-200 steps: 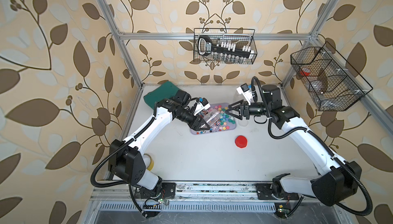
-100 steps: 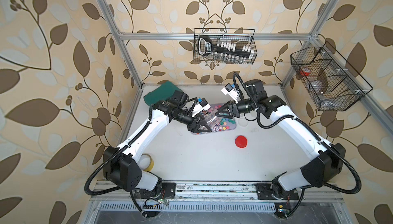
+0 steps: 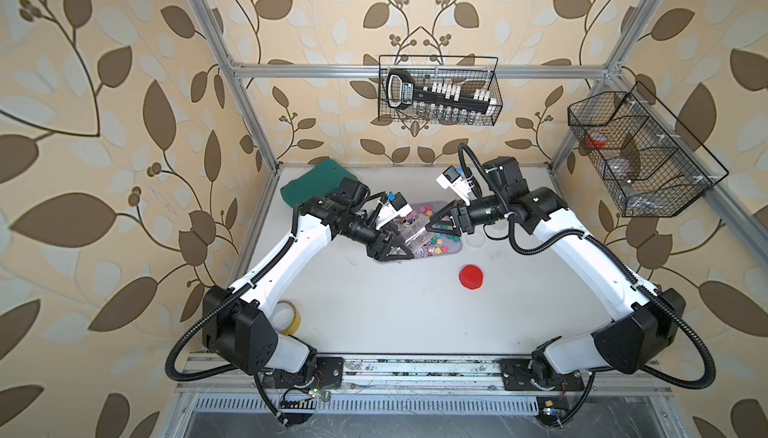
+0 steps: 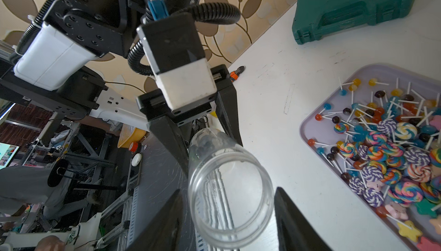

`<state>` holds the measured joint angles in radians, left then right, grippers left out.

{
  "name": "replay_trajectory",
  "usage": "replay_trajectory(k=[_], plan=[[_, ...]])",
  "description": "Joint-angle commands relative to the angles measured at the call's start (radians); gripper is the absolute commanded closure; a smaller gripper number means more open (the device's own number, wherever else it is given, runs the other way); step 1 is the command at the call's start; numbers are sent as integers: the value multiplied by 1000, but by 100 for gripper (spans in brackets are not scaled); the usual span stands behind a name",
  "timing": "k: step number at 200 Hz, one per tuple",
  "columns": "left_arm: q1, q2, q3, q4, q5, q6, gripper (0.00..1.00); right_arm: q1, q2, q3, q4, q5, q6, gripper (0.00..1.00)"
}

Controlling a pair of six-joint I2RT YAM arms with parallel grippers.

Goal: Pour the candies out of the jar
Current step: Place the jar at the center of the board.

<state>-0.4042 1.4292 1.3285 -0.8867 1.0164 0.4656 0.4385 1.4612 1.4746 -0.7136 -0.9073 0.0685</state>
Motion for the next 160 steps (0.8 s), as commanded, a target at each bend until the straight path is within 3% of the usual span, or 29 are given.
replay_trajectory(k=[1, 123, 160], plan=[[13, 5, 20, -4, 17, 5, 68, 4, -31, 29, -21, -3, -22, 43], [13, 55, 44, -24, 24, 7, 68, 4, -7, 5, -43, -12, -31, 43], [13, 56, 52, -26, 24, 7, 68, 4, 35, 12, -100, -63, -62, 57]])
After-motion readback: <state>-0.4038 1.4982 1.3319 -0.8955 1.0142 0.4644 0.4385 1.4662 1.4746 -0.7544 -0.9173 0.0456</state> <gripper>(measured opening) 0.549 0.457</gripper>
